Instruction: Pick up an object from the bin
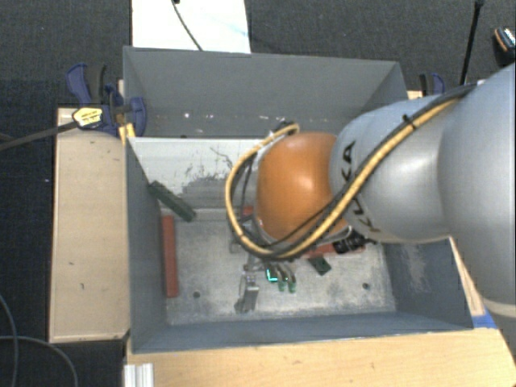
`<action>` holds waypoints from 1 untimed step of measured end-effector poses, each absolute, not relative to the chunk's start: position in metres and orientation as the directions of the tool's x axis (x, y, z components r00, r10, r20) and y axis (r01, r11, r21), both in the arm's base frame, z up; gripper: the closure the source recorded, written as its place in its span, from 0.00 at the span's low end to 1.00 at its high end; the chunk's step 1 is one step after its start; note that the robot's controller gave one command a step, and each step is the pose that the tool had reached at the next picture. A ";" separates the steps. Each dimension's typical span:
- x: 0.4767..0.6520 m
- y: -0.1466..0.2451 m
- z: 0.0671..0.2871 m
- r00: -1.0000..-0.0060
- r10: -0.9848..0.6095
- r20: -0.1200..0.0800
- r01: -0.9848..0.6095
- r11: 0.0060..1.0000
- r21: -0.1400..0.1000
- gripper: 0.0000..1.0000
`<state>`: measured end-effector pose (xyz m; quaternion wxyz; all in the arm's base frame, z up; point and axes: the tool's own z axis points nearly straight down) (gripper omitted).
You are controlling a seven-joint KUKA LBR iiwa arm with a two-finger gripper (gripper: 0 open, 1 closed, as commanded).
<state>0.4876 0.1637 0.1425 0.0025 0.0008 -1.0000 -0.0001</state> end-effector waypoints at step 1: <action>0.558 0.069 0.086 -0.999 0.035 -0.004 0.035 0.999 -0.004 0.00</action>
Offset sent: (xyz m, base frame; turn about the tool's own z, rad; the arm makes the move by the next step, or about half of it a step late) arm 0.0684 -0.0882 -0.0547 0.0273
